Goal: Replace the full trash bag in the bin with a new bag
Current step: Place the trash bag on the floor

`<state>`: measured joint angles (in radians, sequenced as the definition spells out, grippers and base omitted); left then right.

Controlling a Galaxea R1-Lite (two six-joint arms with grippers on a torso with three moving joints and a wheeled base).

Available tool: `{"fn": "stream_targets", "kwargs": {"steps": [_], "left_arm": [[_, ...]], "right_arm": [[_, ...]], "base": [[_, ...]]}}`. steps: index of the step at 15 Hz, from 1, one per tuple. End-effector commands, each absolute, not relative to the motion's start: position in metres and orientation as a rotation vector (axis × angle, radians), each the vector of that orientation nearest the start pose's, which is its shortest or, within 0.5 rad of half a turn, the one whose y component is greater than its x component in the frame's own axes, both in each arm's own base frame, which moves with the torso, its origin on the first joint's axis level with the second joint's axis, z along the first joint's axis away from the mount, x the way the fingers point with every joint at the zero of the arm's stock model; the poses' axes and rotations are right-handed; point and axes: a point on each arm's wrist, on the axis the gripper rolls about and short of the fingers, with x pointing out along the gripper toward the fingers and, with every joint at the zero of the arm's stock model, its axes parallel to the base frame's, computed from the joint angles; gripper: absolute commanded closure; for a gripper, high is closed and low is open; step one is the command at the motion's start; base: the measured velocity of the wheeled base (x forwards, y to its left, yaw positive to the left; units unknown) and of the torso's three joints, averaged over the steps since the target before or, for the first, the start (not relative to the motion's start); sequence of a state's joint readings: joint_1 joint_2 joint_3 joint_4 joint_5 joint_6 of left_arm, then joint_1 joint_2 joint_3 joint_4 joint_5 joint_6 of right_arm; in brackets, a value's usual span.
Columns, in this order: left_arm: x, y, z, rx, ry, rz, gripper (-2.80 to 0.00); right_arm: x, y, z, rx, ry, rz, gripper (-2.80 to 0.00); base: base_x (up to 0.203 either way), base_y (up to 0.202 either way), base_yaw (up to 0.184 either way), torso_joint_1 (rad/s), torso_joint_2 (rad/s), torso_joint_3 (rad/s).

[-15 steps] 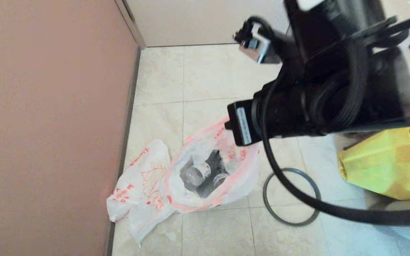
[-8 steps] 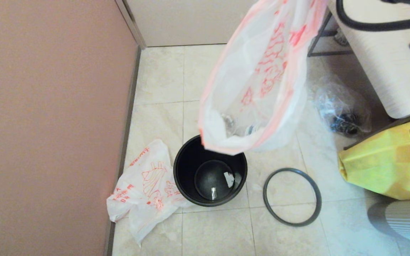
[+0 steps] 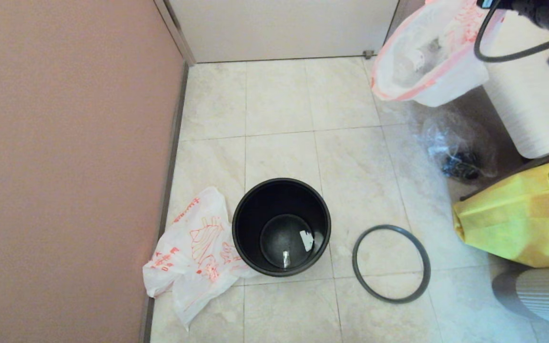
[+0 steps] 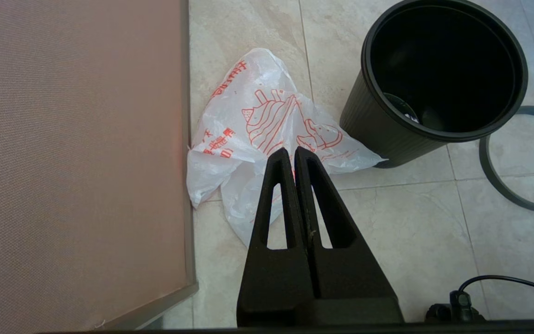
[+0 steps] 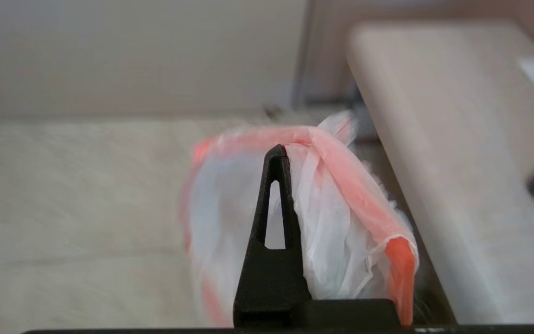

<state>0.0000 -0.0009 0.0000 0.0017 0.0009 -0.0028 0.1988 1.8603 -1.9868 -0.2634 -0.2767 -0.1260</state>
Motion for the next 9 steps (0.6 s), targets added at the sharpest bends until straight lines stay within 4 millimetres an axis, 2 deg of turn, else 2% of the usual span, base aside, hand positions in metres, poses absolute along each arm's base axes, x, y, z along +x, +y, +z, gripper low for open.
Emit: {"fn": "stream_targets", "kwargs": {"steps": [1, 3, 5, 6, 9], "left_arm": [[-0.023, 0.000, 0.075, -0.003, 0.002, 0.001, 0.00], [-0.023, 0.000, 0.075, -0.003, 0.002, 0.000, 0.00], [-0.023, 0.000, 0.075, -0.003, 0.002, 0.001, 0.00], [-0.023, 0.000, 0.075, -0.003, 0.002, 0.002, 0.00], [-0.023, 0.000, 0.075, -0.003, 0.002, 0.002, 0.00]], "right_arm": [[0.394, 0.046, 0.374, -0.072, -0.245, -0.148, 0.00], [0.443, 0.030, 0.317, -0.099, -0.117, -0.179, 0.00], [0.483, 0.010, 0.258, -0.114, -0.026, -0.221, 0.00], [0.497, -0.001, 0.233, -0.118, 0.010, -0.247, 0.00], [0.521, -0.026, 0.171, -0.132, 0.116, -0.302, 0.00]], "base": [[0.000, 0.000, 0.000, 0.000, 0.00, 0.000], [0.000, 0.000, 0.000, 0.000, 0.00, 0.000], [0.000, 0.000, 0.000, 0.000, 0.00, 0.000], [0.000, 0.000, 0.000, 0.000, 0.00, 0.000], [0.000, 0.000, 0.000, 0.000, 0.00, 0.000]]}}
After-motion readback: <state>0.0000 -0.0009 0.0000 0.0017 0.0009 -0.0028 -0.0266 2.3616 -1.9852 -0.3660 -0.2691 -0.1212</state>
